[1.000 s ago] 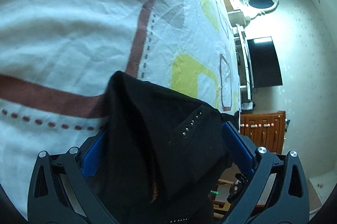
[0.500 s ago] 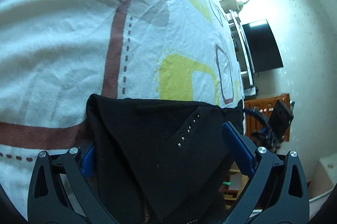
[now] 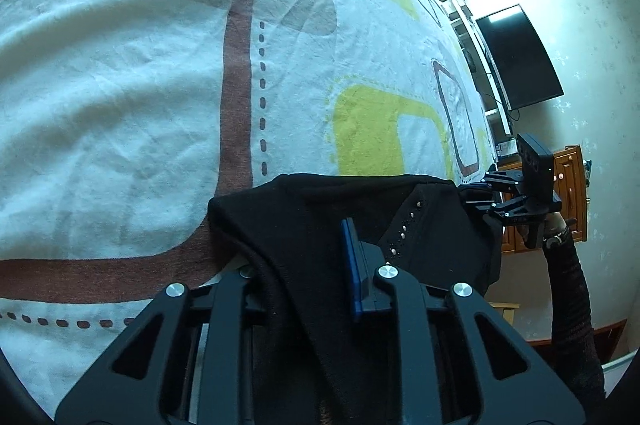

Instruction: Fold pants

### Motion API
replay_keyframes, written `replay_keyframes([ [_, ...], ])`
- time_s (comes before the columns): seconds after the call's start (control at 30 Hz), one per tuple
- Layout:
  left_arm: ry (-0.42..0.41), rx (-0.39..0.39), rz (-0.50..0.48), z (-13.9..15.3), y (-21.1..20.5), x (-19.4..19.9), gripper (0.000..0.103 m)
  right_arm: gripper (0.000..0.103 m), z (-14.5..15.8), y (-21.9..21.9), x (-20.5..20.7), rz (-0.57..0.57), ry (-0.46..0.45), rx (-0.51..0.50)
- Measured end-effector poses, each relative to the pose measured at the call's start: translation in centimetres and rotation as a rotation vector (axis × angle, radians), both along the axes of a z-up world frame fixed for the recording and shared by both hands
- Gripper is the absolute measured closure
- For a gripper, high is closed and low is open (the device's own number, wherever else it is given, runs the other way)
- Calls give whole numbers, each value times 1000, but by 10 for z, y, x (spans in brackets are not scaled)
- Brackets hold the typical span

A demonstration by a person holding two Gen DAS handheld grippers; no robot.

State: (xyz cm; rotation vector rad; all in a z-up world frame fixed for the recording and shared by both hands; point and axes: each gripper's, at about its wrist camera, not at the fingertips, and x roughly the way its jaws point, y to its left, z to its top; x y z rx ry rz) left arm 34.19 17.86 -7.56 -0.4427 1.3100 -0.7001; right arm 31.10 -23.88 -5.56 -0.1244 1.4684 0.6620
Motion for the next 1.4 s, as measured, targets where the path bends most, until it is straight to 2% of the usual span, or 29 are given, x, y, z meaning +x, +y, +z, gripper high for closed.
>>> replay_keyframes([
  [0.03, -8, 11, 1, 1, -2, 0, 86, 80, 4, 0, -4, 3, -13, -3],
  [0.13, -53, 8, 10, 11, -4, -1, 90, 86, 20, -2, -14, -19, -87, -20],
  [0.3, -181, -127, 14, 43, 1, -18, 92, 88, 59, -8, -45, -56, -264, -16],
  [0.4, -229, -225, -1, 61, 4, -36, 92, 88, 88, -17, -83, -81, -380, 6],
  [0.53, -257, -269, -24, 74, 5, -65, 92, 88, 101, -7, -138, -81, -483, 16],
  [0.6, -269, -280, -32, 78, 7, -83, 92, 88, 97, 5, -168, -61, -517, 12],
  [0.73, -286, -276, -36, 78, 18, -123, 91, 88, 77, 23, -225, -5, -586, -67],
  [0.83, -277, -275, -15, 71, 34, -155, 88, 88, 59, 24, -254, -8, -591, -87],
  [0.97, -195, -264, 50, 44, 54, -187, 75, 87, 38, 22, -273, -29, -558, -72],
  [1.1, -101, -188, 89, 12, 59, -213, 71, 84, 21, 23, -286, -46, -518, -58],
  [1.13, -91, -161, 100, 7, 59, -219, 69, 79, 19, 23, -288, -49, -508, -56],
  [1.17, -77, -156, 113, 2, 60, -227, 63, 64, 17, 24, -291, -47, -495, -52],
  [1.2, -63, -163, 133, -2, 63, -235, 63, 55, 17, 24, -295, -47, -480, -34],
  [1.23, -59, -174, 160, -3, 68, -242, 63, 39, 17, 23, -300, -56, -479, -20],
  [1.27, -58, -190, 190, -3, 74, -249, 62, 33, 19, 23, -304, -67, -483, -11],
  [1.3, -58, -199, 218, 0, 78, -254, 61, 32, 23, 23, -309, -74, -489, -2],
  [1.37, -53, -201, 298, 3, 86, -266, 49, 31, 28, 19, -314, -96, -488, 29],
  [1.4, -52, -207, 328, 7, 86, -271, 48, 31, 31, 14, -315, -124, -476, 67],
])
